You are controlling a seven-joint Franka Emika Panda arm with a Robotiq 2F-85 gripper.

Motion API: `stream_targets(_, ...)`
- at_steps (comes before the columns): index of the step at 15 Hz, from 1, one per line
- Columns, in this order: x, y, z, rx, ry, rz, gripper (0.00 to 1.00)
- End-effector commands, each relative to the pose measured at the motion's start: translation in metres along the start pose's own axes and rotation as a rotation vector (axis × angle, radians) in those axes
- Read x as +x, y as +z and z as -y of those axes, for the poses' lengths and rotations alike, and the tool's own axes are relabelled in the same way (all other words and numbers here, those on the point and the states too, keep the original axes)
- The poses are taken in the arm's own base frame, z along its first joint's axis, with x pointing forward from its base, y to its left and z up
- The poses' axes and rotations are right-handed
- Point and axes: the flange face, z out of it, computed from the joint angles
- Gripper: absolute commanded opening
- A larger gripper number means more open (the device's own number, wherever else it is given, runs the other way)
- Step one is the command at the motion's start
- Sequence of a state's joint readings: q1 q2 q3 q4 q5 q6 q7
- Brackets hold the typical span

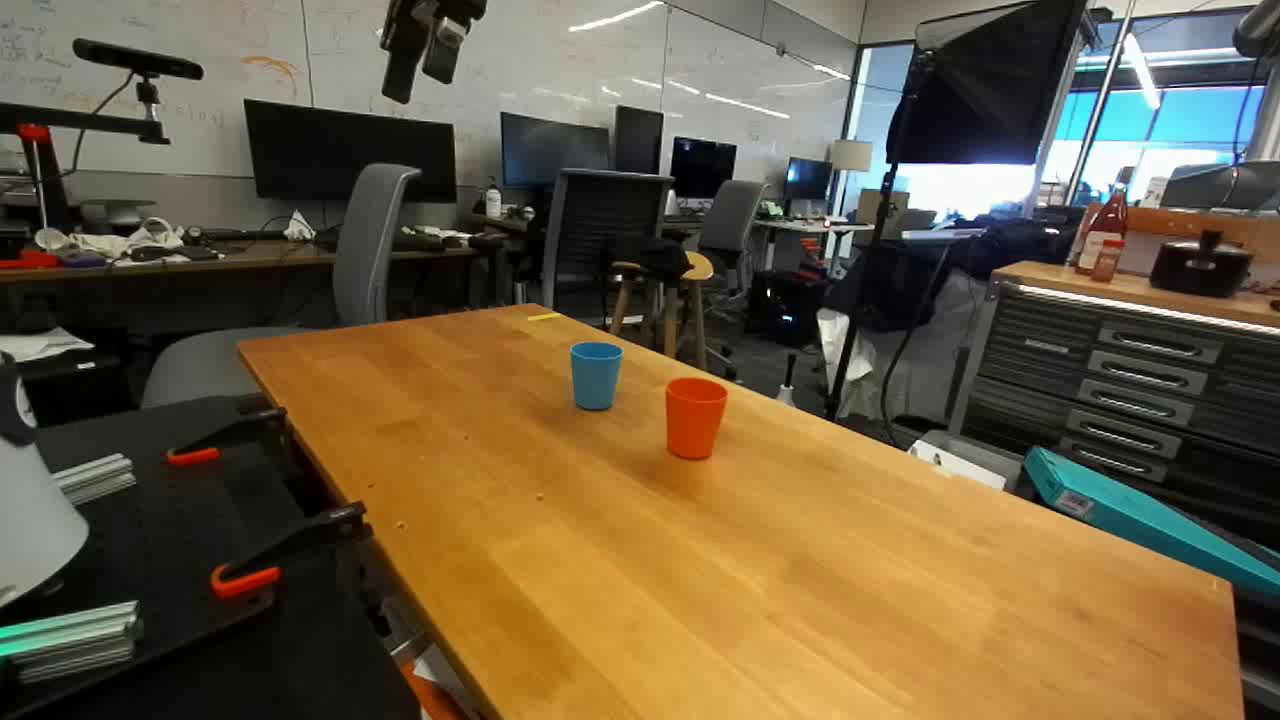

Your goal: Put the blue cup in the orange cup

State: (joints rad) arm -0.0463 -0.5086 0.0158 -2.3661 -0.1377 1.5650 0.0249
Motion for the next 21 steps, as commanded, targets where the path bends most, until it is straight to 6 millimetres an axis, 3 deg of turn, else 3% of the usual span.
stream_targets(1, 0.000, -0.001, 0.000, 0.000, 0.000, -0.002, 1.00)
stream_targets(4, 0.000, -0.003, 0.000, 0.000, 0.001, -0.006, 1.00)
stream_targets(5, -0.001, 0.001, 0.012, -0.017, -0.004, -0.032, 1.00)
stream_targets(8, 0.011, 0.024, 0.070, -0.029, -0.023, -0.203, 1.00)
stream_targets(12, 0.047, 0.061, 0.172, -0.018, -0.039, -0.338, 1.00)
stream_targets(15, 0.080, 0.087, 0.224, -0.032, -0.042, -0.373, 1.00)
stream_targets(17, 0.105, 0.106, 0.241, -0.055, -0.047, -0.352, 1.00)
stream_targets(21, 0.172, 0.136, 0.242, -0.129, -0.003, -0.310, 1.00)
